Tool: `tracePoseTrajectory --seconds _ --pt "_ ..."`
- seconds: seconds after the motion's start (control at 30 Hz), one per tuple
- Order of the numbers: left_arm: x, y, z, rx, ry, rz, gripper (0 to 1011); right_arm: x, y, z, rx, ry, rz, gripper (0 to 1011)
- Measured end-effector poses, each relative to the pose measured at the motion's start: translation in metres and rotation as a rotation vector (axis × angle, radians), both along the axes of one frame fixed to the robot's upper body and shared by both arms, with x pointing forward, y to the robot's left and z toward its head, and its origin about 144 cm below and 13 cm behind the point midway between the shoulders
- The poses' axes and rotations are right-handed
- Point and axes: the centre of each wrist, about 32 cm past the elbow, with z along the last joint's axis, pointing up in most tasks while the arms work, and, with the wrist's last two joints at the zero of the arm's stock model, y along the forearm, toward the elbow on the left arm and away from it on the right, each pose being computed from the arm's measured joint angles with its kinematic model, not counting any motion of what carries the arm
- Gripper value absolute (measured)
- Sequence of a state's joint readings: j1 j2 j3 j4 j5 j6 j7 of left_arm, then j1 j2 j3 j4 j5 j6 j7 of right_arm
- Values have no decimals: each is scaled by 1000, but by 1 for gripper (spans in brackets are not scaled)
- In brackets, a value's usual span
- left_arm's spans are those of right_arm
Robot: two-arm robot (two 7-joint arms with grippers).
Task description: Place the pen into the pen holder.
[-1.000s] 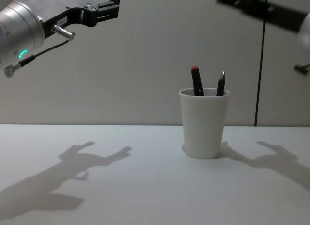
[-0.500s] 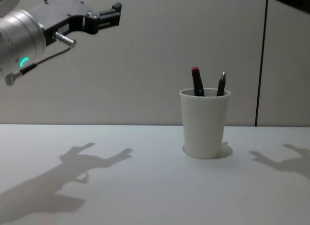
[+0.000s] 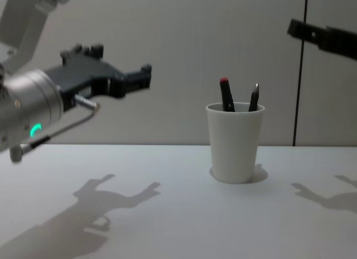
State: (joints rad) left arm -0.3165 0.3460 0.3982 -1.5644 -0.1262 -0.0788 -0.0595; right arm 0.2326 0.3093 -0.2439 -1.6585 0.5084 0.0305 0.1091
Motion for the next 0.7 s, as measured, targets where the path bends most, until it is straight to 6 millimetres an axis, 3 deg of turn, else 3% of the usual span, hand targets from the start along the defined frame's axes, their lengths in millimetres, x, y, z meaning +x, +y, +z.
tracePoseTrajectory --seconds 0.3,0.7 --pt "-23 -9 -18 -15 123 -4 1003 -21 -1 -20 -74 34 -26 1001" --pt "-28 -11 -22 -18 150 -5 1003 -49 -3 -42 -166 72 -53 1001"
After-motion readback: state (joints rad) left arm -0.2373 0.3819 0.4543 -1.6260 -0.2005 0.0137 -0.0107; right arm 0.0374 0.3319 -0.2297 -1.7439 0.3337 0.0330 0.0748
